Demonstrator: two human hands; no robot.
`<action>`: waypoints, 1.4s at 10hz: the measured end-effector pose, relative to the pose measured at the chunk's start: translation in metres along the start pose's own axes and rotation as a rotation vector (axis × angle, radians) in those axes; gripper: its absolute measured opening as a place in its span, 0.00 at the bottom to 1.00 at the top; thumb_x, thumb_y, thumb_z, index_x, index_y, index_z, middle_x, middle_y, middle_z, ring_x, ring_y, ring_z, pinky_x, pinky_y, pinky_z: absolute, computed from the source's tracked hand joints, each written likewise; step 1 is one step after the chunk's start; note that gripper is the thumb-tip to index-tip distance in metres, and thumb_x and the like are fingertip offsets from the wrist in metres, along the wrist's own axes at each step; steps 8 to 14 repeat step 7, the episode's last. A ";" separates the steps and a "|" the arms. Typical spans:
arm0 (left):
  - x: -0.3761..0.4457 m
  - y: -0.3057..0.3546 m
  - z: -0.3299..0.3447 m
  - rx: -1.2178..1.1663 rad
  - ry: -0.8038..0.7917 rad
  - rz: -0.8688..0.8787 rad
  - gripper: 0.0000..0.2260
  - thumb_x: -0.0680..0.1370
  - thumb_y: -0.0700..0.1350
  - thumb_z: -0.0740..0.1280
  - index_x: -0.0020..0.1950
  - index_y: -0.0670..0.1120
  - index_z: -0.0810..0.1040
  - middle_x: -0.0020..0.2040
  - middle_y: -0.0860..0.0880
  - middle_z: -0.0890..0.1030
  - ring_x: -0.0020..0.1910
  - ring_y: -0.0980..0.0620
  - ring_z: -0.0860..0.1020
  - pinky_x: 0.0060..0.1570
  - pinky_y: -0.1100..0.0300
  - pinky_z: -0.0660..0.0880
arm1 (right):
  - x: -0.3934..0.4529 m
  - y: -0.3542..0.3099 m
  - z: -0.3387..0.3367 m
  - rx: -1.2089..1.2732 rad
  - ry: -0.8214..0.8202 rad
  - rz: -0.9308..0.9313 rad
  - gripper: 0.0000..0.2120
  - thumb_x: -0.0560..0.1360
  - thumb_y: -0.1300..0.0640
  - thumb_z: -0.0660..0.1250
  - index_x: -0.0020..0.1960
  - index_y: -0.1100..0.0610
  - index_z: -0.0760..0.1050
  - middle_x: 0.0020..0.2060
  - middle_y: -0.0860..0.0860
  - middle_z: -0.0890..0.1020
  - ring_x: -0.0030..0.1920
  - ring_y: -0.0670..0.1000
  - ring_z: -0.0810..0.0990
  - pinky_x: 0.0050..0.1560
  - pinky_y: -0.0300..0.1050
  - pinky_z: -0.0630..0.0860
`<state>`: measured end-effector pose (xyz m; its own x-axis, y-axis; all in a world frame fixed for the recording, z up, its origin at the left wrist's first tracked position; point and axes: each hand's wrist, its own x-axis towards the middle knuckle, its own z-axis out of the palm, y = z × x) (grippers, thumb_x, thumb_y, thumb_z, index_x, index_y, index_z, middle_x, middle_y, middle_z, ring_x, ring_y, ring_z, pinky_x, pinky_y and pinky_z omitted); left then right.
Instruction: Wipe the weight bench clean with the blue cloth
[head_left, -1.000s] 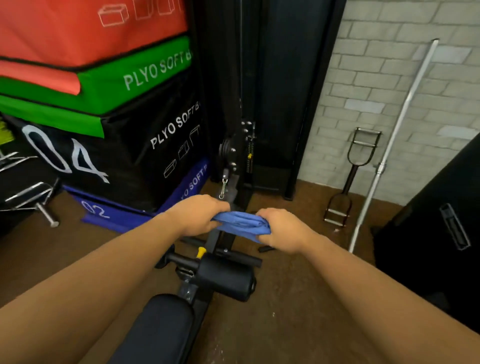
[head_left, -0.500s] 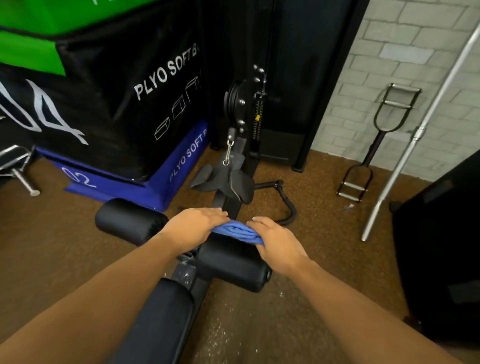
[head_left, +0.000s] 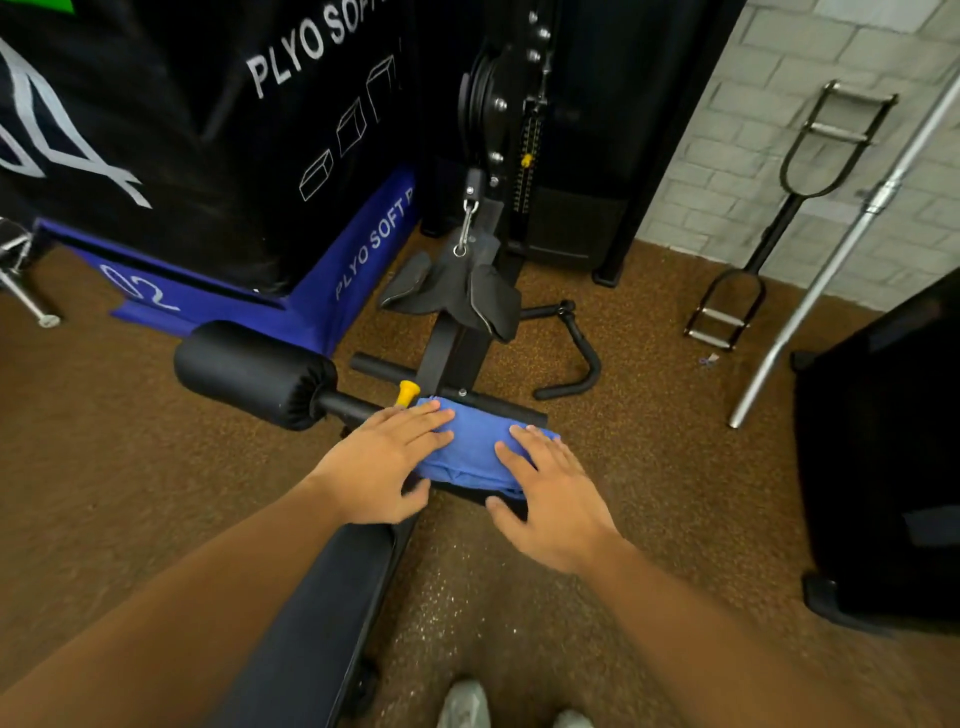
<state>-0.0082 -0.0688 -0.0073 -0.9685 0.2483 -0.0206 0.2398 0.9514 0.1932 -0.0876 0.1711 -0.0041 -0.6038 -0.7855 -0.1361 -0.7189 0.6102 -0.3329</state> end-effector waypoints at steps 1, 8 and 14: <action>0.013 0.016 -0.005 -0.117 0.084 -0.084 0.23 0.73 0.55 0.60 0.63 0.45 0.75 0.71 0.46 0.70 0.73 0.49 0.63 0.70 0.48 0.60 | 0.016 -0.011 -0.011 0.048 0.085 0.081 0.31 0.76 0.37 0.46 0.69 0.53 0.69 0.68 0.52 0.69 0.69 0.54 0.65 0.68 0.52 0.59; 0.039 0.020 -0.010 -0.065 -0.105 -0.288 0.33 0.77 0.68 0.46 0.78 0.55 0.42 0.78 0.55 0.43 0.76 0.54 0.40 0.73 0.48 0.42 | -0.006 0.032 -0.030 0.103 -0.102 0.314 0.33 0.77 0.33 0.43 0.78 0.46 0.43 0.78 0.48 0.50 0.77 0.50 0.48 0.75 0.56 0.48; 0.039 0.020 -0.010 -0.065 -0.105 -0.288 0.33 0.77 0.68 0.46 0.78 0.55 0.42 0.78 0.55 0.43 0.76 0.54 0.40 0.73 0.48 0.42 | -0.006 0.032 -0.030 0.103 -0.102 0.314 0.33 0.77 0.33 0.43 0.78 0.46 0.43 0.78 0.48 0.50 0.77 0.50 0.48 0.75 0.56 0.48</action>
